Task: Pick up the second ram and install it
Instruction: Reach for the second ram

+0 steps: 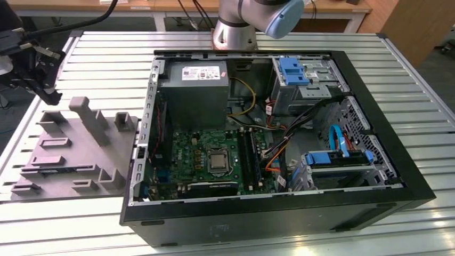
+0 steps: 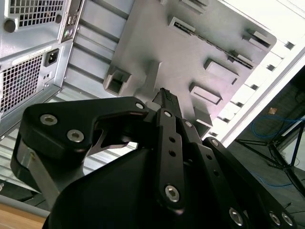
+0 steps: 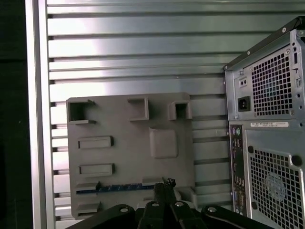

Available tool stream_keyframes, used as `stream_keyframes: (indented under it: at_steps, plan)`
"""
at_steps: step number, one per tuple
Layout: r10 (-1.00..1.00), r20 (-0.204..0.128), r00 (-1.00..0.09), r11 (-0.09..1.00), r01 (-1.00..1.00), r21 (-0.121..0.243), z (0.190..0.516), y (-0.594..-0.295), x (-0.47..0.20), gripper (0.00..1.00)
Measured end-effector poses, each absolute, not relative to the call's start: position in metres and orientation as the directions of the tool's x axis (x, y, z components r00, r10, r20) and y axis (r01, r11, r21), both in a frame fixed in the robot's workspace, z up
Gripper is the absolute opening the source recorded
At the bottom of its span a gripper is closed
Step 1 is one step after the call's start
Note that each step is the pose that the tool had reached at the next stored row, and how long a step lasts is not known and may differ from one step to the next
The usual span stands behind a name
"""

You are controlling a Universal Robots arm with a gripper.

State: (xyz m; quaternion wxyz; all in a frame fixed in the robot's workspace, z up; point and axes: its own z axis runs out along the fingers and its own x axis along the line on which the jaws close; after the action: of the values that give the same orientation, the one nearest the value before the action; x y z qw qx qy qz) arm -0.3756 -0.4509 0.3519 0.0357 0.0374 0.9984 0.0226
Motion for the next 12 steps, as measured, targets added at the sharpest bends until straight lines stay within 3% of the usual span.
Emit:
stream_keyframes:
  at_steps: [12]
  plan:
    - [0.076, -0.07, -0.995, 0.996, 0.073, 0.048, 0.3455, -0.4623, -0.3845, 0.11]
